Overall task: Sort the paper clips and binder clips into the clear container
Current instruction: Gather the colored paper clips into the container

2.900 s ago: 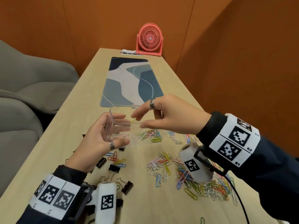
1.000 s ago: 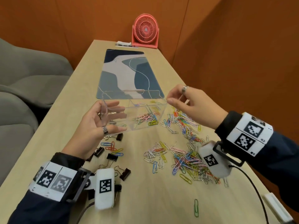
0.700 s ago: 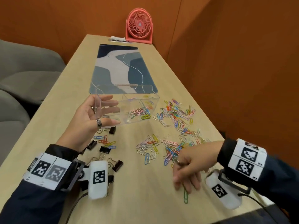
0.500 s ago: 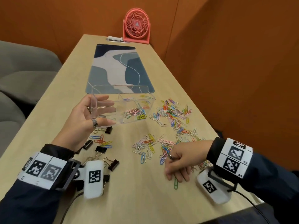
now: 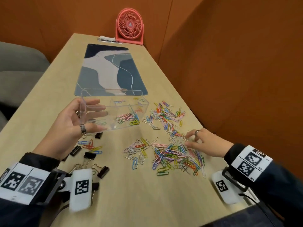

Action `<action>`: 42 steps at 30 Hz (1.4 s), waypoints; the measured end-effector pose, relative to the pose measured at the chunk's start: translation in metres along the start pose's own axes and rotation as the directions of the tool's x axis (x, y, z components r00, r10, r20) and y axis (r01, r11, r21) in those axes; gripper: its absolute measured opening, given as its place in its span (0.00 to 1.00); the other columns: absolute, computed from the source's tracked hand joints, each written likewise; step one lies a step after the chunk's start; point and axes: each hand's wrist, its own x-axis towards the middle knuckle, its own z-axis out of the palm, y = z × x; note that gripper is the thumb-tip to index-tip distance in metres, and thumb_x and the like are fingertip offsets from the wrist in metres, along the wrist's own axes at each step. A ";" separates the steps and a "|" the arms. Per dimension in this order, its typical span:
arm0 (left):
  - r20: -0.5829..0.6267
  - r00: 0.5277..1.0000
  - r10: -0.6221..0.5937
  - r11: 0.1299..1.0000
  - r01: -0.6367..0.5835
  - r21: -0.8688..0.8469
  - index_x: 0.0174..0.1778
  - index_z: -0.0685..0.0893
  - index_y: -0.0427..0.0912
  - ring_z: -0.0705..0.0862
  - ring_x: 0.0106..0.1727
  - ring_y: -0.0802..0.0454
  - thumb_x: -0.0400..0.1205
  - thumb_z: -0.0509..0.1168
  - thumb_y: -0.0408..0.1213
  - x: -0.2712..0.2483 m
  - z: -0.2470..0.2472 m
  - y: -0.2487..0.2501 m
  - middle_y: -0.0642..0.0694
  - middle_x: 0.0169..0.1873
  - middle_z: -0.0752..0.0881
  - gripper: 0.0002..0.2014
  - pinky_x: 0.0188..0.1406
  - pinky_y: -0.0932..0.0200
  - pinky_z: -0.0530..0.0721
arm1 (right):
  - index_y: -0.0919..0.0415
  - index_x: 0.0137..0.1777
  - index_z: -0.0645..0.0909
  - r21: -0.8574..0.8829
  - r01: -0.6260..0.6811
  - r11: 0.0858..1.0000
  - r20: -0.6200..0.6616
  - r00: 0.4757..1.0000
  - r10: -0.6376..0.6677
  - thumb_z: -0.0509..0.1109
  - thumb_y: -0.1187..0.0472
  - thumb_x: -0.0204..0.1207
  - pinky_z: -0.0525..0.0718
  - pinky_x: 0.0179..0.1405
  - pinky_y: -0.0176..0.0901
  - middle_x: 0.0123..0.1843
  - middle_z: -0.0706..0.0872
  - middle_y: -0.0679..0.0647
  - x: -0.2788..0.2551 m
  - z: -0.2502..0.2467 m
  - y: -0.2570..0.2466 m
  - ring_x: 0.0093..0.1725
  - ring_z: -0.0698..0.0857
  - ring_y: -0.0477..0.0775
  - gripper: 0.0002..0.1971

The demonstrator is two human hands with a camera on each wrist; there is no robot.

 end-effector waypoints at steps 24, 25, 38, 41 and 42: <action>0.017 1.000 0.015 0.999 -0.016 0.049 0.57 0.75 0.30 0.88 0.56 0.49 0.48 0.78 0.39 -0.002 0.002 0.002 0.46 0.55 0.88 0.40 0.47 0.51 0.89 | 0.53 0.55 0.82 0.184 0.217 0.959 -0.041 0.976 -0.213 0.78 0.55 0.68 0.72 0.28 0.23 0.41 0.80 0.43 0.004 0.012 -0.056 0.32 0.74 0.36 0.16; 0.012 1.000 0.012 0.999 -0.012 0.048 0.57 0.76 0.31 0.88 0.56 0.48 0.48 0.78 0.39 -0.002 0.002 0.002 0.45 0.55 0.88 0.40 0.48 0.50 0.89 | 0.54 0.55 0.83 0.200 0.210 0.957 -0.055 0.978 -0.203 0.78 0.55 0.68 0.72 0.29 0.22 0.40 0.79 0.42 0.006 0.011 -0.054 0.32 0.74 0.36 0.16; 0.023 0.999 -0.036 0.998 0.035 0.051 0.56 0.80 0.46 0.87 0.59 0.47 0.48 0.81 0.41 -0.003 0.003 0.004 0.44 0.55 0.88 0.38 0.54 0.36 0.85 | 0.60 0.53 0.84 0.372 0.207 0.905 -0.199 0.970 -0.140 0.78 0.60 0.68 0.74 0.25 0.23 0.27 0.79 0.41 0.012 -0.007 -0.055 0.21 0.77 0.32 0.14; 0.025 0.999 -0.043 0.998 0.042 0.054 0.57 0.80 0.45 0.87 0.59 0.48 0.49 0.79 0.40 -0.003 0.003 0.004 0.44 0.56 0.88 0.37 0.53 0.37 0.85 | 0.54 0.50 0.83 0.348 0.278 0.895 -0.270 0.944 -0.188 0.77 0.59 0.69 0.73 0.23 0.22 0.29 0.83 0.44 0.006 -0.027 -0.069 0.20 0.77 0.32 0.10; 0.025 0.999 -0.045 0.998 0.044 0.055 0.57 0.80 0.45 0.87 0.59 0.48 0.50 0.78 0.40 -0.003 0.003 0.004 0.44 0.56 0.88 0.36 0.53 0.36 0.85 | 0.54 0.49 0.84 0.353 0.307 0.884 -0.300 0.932 -0.205 0.77 0.59 0.69 0.76 0.26 0.22 0.29 0.85 0.44 0.005 -0.036 -0.074 0.21 0.79 0.32 0.10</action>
